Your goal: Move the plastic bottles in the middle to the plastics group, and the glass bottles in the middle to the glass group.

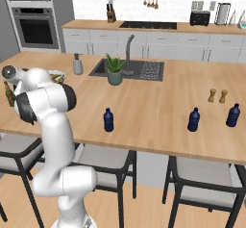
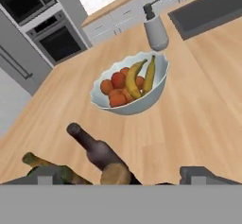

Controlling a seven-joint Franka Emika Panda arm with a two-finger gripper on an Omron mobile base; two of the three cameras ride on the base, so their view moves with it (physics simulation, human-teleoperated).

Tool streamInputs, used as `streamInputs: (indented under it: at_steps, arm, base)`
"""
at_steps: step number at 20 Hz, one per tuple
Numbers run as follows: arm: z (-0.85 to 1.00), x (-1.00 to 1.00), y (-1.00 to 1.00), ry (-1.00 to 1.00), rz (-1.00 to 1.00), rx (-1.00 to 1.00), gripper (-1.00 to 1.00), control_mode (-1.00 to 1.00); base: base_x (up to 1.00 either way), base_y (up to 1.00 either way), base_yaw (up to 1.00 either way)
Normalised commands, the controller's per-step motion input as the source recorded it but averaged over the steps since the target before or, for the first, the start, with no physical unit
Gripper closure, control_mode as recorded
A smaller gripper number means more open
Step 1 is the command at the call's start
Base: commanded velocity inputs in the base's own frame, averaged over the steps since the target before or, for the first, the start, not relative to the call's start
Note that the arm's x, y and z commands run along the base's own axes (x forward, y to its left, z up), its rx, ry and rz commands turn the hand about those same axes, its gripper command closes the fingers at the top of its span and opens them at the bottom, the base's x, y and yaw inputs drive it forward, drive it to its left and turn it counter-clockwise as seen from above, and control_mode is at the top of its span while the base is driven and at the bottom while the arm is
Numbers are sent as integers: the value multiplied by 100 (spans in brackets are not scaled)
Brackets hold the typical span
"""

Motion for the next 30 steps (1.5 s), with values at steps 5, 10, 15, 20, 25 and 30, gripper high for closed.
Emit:
streamInputs:
  at_steps: [5,10,15,20,25,30]
  arm:
    - [36,-24,-36,0,0,-13,-100,-100]
    - [18,-23,-65,0,0,-25,-100,-100]
    - [15,-24,-82,3,0,-11,-100,-100]
    - [20,-31,-86,7,0,-2,-100,-100]
    - [19,-41,-85,7,0,0,-100,-100]
    - [12,-31,-81,19,0,0,-100,-100]
  base:
    - [0,0,0]
    - [0,0,0]
    - [0,0,0]
    - [0,0,0]
    - [0,0,0]
    - [0,0,0]
